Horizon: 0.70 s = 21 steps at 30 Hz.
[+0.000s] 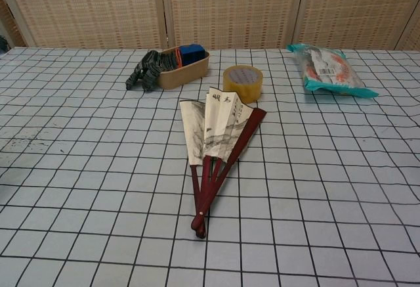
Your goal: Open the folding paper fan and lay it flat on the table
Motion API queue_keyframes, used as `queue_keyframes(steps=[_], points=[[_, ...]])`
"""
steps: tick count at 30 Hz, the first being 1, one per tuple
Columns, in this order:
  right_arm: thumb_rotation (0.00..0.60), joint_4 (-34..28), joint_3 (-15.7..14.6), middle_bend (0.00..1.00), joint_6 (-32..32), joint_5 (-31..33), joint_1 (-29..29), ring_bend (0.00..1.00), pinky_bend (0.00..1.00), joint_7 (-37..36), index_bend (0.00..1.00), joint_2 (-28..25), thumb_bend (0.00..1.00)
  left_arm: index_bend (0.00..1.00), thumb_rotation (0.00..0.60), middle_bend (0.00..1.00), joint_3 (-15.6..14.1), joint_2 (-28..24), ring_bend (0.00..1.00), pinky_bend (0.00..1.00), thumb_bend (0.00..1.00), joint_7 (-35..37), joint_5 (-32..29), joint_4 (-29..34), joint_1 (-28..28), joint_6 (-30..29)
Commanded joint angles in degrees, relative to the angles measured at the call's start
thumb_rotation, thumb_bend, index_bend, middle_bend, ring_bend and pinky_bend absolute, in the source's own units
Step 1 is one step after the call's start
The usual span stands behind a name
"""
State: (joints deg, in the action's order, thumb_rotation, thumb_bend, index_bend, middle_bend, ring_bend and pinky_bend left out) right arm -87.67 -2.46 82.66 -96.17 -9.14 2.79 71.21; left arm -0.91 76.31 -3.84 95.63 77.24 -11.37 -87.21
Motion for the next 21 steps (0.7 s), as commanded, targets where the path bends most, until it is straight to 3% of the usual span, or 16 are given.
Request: queue_keyframes(steps=[1, 8, 11, 21], points=[[0.6, 0.1, 0.1, 0.0, -0.1, 0.1, -0.1, 0.0, 0.0, 0.2, 0.0, 0.2, 0.15, 0.0, 0.6, 0.0, -0.1, 0.1, 0.0, 0.09, 0.44, -0.3, 0.2, 0.0, 0.1, -0.2], [0.6, 3.1, 1.3, 0.0, 0.2, -1.7, -1.4, 0.0, 0.0, 2.4, 0.0, 5.3, 0.15, 0.0, 0.6, 0.0, 0.0, 0.2, 0.0, 0.09, 0.44, 0.6, -0.2, 0.0, -0.2, 0.5], [0.6, 4.2, 3.1, 0.0, -3.7, -2.1, -5.0, 0.0, 0.0, 4.5, 0.01, 8.1, 0.15, 0.0, 0.6, 0.0, 0.0, 0.4, 0.0, 0.09, 0.44, 0.8, -0.4, -0.5, -0.6, 1.6], [0.6, 12.3, 10.2, 0.0, -18.8, 1.1, -19.6, 0.0, 0.0, 9.5, 0.27, 20.3, 0.15, 0.0, 0.6, 0.0, 0.2, 0.7, 0.0, 0.09, 0.44, 0.7, -1.8, -0.7, -0.9, 3.2]])
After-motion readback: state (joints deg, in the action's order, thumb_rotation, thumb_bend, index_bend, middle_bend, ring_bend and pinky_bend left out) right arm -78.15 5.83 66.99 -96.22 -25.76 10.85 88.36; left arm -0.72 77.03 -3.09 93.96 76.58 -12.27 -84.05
